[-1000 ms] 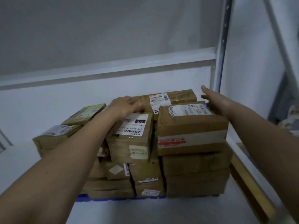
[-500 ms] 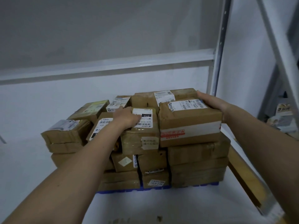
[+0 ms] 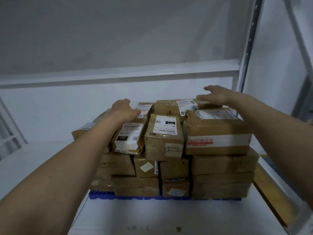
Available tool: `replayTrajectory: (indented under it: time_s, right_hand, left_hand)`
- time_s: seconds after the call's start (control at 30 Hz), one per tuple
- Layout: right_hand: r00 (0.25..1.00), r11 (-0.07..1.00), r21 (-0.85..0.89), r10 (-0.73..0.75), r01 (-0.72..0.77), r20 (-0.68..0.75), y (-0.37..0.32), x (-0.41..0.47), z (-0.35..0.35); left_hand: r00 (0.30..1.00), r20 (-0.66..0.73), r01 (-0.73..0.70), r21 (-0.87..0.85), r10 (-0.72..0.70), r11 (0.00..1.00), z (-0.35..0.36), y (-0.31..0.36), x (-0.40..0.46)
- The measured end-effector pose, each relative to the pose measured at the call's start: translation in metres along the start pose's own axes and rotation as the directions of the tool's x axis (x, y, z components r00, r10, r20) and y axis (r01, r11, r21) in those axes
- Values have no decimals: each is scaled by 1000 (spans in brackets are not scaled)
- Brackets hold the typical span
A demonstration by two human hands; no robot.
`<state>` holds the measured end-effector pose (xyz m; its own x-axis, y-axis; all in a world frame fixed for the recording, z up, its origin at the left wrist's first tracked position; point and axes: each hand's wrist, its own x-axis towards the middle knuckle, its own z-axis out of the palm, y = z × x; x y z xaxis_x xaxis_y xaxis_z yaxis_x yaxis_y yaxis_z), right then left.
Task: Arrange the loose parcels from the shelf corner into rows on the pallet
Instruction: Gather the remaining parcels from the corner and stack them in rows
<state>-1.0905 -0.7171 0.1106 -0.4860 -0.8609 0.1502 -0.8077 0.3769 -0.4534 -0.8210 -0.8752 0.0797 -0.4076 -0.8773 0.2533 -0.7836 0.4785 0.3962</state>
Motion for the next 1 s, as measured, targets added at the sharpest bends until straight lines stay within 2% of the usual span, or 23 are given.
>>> replayTrajectory:
  time_s: [0.17,0.27,0.4,0.6,0.73,0.87,0.93,1.0]
  right_hand:
    - [966,974,-85,-194,210,170,-79,-4,59]
    - [941,940,-166,-261,299,217,-117,-7,94]
    - [917,930,-151,-286,336,276,-156,-7,126]
    - [891,895,-191,-335,403,308,-198,1,155]
    - [868,875,-183,-375,447,326,-214,12,169]
    - [851,840,-244,-390,485,351,-222,24,181]
    - [847,832,-270,-369,484,382,-224,30,187]
    - [839,830,-270,-362,489,406,-225,34,194]
  left_hand:
    - [996,-74,58,58,-54,997,-17,-62,-9]
    - [991,-69,116,10,-115,993,-24,-101,-16]
    - [970,-10,236,-167,-241,957,-30,-149,-22]
    - [947,165,322,-482,-276,815,-28,-185,-17]
    - [929,247,369,-662,-275,653,-24,-187,-11]
    - [892,412,452,-817,-187,359,-21,-196,1]
    - [875,457,482,-850,-161,210,-17,-201,10]
    - [862,487,502,-859,-142,101,-10,-206,19]
